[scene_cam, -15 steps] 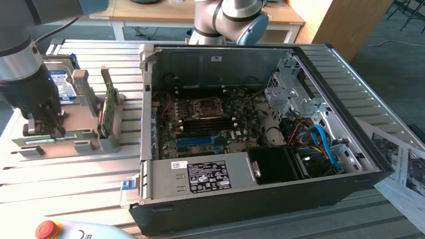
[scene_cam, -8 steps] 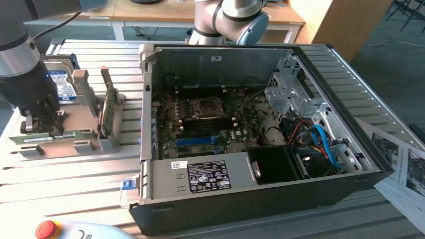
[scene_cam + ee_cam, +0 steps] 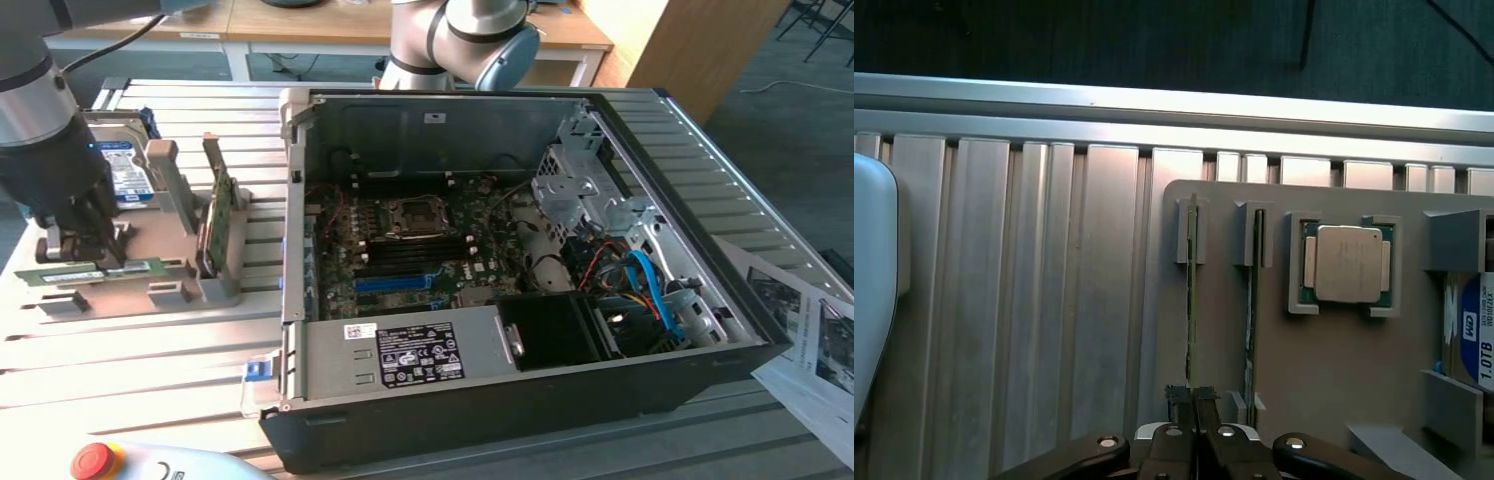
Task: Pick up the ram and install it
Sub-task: 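Pick up the ram and move it above insertion slot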
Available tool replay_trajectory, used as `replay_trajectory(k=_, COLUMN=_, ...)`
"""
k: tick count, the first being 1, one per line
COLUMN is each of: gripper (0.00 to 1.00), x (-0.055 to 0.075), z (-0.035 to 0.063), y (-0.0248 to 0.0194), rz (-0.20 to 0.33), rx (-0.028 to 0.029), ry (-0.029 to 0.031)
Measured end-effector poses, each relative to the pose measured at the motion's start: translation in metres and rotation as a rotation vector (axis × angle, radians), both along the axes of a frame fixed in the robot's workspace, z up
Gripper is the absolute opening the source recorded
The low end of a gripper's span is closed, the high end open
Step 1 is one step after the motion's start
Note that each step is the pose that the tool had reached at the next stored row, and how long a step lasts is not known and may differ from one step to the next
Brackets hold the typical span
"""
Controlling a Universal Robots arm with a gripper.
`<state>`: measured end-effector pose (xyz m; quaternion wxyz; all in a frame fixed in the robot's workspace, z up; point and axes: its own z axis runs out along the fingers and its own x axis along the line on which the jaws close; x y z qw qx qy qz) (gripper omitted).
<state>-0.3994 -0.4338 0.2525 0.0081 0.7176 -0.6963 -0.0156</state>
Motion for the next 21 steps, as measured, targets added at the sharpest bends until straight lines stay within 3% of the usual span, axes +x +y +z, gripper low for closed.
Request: replay_trajectory(k=21, gripper=0.12, x=0.0, z=0.024, y=0.0, rz=-0.011, rx=-0.0022, ry=0.0)
